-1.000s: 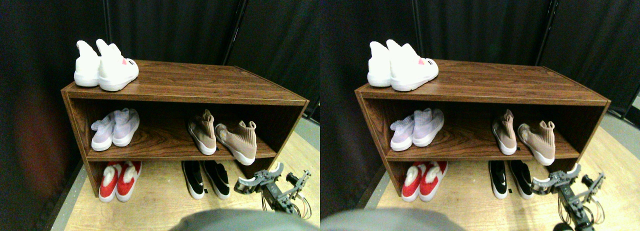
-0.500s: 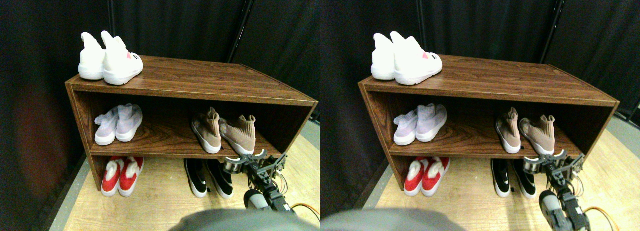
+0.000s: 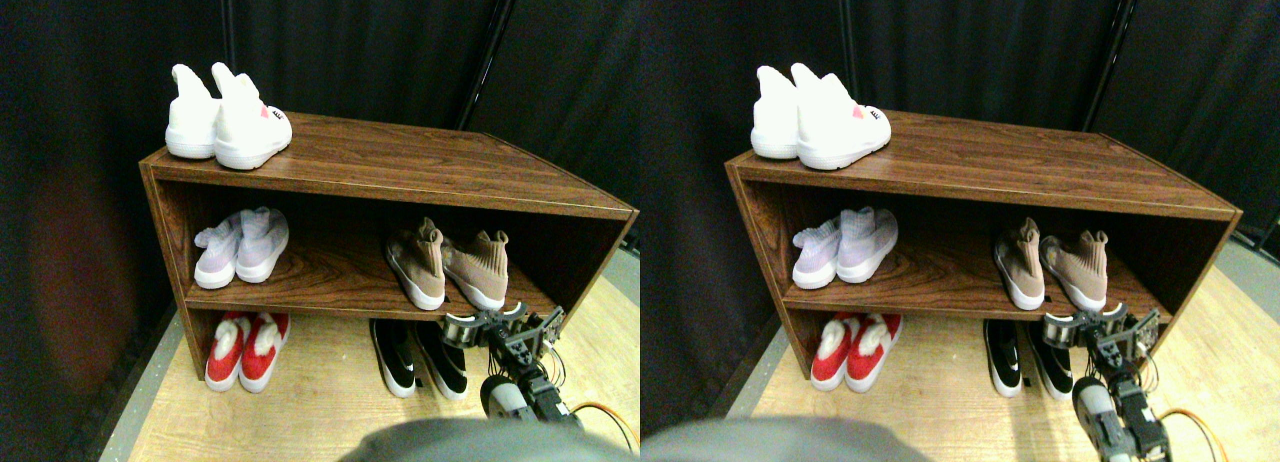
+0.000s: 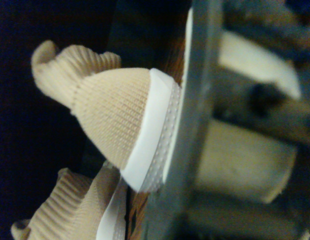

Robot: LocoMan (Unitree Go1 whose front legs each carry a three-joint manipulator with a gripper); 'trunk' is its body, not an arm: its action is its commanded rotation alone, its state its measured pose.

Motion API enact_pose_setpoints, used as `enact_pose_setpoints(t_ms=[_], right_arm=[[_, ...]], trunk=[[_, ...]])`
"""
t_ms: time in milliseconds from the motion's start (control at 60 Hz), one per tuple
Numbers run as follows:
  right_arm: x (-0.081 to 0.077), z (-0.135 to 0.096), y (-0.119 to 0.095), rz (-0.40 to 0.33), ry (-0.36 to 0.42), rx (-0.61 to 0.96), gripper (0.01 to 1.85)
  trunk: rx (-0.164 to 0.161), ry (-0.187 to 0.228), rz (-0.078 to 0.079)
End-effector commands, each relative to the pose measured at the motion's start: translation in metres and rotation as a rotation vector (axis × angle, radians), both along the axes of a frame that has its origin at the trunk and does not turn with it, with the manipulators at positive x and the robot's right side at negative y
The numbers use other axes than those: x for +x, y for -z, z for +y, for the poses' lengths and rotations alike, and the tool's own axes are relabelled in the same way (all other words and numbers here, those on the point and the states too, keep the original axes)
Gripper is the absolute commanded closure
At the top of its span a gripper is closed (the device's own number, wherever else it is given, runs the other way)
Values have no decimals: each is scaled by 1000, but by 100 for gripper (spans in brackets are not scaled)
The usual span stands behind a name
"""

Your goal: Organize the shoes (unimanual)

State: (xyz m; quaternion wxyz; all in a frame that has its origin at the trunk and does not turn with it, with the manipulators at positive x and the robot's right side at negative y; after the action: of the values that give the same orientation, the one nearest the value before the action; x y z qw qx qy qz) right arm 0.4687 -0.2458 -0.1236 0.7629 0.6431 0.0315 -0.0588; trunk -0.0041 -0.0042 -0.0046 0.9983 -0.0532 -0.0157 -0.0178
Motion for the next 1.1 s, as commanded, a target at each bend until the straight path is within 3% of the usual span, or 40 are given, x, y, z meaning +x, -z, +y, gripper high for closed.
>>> enact_pose_setpoints(t_ms=[17,383,550,567,750,833,1017,1100], right_arm=[[-7,4,-12,-45,-10,-14,20],[-49,-1,-34,-141,-137,-97,21],[-66,-13,-40,-168,-116,-84,31],[-68,-15,-41,-169,-118,-76,35],[-74,-28,-53,-212,-88,-152,52],[-72,-36,-62,-228,-68,-188,74],[-58,-50,-78,-254,37,-198,170],[-51,-54,-83,-268,101,-222,180]], trunk=[[-16,0,19],[-6,14,19],[-6,14,19],[-3,22,12],[-1,26,3],[0,25,2],[-3,19,0],[-4,16,-2]])
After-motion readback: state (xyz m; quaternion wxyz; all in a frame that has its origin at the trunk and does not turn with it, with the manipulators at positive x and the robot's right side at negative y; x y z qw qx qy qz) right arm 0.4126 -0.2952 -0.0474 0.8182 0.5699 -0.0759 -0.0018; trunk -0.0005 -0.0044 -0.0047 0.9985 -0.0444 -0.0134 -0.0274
